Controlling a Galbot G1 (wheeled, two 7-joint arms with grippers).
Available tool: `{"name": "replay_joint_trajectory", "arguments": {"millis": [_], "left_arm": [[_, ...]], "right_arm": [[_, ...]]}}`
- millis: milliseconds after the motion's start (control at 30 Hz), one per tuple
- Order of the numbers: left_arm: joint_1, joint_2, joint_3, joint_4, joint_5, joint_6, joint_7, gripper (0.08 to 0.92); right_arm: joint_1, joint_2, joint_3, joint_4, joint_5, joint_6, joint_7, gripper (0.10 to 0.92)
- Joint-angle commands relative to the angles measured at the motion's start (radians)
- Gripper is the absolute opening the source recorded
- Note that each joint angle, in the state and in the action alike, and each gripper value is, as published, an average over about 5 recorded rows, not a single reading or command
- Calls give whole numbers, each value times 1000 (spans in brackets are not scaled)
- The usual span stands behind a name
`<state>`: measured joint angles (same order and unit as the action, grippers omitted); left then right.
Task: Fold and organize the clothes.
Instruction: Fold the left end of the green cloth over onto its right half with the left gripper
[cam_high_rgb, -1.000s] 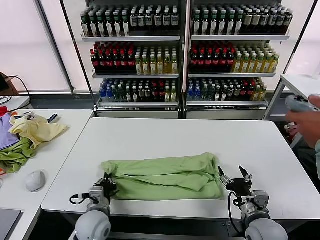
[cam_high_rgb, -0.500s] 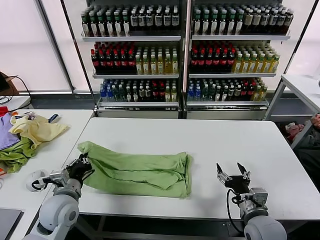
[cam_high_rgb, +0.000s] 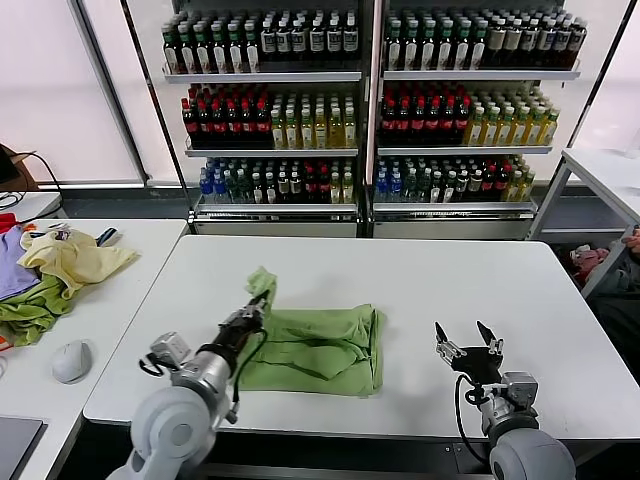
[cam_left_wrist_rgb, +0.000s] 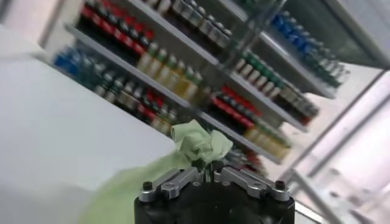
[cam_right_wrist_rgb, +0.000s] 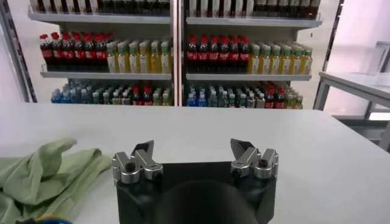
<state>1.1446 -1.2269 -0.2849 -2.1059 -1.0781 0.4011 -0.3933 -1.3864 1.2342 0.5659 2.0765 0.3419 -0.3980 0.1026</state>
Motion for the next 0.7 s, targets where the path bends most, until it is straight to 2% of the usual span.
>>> {"name": "replay_joint_trajectory", "arguments": {"millis": [33, 300, 500, 700], "left_arm": [[-141, -140, 257, 164, -1, 1, 19, 119], [-175, -159, 336, 216, 182, 22, 95, 145], [-176, -145, 348, 229, 312, 6, 165, 313], [-115, -107, 305, 169, 383, -2, 197, 486]], "right_arm": [[3, 0, 3, -5, 1, 4, -1, 823], [16, -3, 10, -18, 9, 7, -3, 823], [33, -2, 2, -33, 9, 8, -4, 823], [49, 0, -8, -53, 8, 10, -5, 823]]}}
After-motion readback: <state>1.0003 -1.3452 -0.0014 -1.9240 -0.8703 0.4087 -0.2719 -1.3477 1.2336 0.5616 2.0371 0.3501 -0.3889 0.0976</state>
